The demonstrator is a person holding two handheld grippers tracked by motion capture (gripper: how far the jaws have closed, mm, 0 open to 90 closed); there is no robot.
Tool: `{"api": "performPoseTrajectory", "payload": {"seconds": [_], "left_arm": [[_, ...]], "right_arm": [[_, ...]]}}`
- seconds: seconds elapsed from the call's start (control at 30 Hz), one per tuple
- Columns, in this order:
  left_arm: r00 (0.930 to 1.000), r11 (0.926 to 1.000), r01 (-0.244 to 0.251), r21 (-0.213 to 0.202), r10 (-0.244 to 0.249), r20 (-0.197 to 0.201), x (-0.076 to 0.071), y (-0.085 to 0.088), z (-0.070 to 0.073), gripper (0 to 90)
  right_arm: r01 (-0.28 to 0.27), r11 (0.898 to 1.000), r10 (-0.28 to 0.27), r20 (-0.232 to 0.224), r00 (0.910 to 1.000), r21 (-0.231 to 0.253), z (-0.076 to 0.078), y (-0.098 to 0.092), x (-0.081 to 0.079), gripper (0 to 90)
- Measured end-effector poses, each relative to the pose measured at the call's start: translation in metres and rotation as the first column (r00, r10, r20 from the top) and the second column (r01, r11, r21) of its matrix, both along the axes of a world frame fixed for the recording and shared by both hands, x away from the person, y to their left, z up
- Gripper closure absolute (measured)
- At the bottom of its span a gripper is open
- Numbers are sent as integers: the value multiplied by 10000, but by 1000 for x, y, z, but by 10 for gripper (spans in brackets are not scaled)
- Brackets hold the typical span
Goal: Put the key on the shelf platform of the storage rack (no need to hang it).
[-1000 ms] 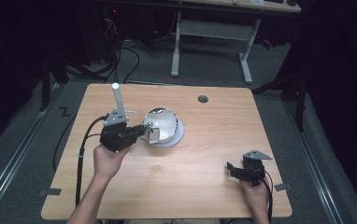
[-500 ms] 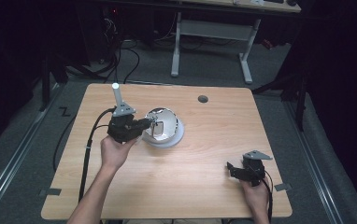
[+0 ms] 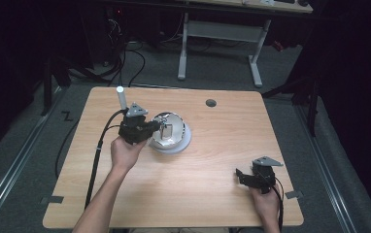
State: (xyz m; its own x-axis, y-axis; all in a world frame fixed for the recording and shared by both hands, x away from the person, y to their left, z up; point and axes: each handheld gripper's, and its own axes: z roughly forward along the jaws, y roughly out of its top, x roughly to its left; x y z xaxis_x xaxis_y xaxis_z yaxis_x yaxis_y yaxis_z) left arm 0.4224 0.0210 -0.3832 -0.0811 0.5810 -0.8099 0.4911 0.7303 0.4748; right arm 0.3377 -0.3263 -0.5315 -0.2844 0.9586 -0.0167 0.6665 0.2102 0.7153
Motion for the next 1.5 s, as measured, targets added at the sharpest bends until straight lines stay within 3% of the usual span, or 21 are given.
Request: {"api": "performPoseTrajectory", "payload": {"seconds": [0.27, 0.7, 1.13, 1.5], "left_arm": [[9999, 9999, -92, 108, 93, -144, 9, -9, -7, 819], [9998, 9978, 39, 668, -27, -182, 19, -22, -26, 819], [9991, 9984, -101, 552, 123, -398, 27, -30, -36, 818], [9981, 9966, -335, 749, 373, -496, 39, -37, -49, 818]], "right_arm": [[-13, 10000, 13, 7, 10000, -4, 0, 0, 0, 233], [-4, 10000, 4, 2, 10000, -4, 0, 0, 0, 233], [-13, 10000, 13, 5, 10000, -7, 0, 0, 0, 232], [-11, 10000, 11, 3, 10000, -5, 0, 0, 0, 232]]}}
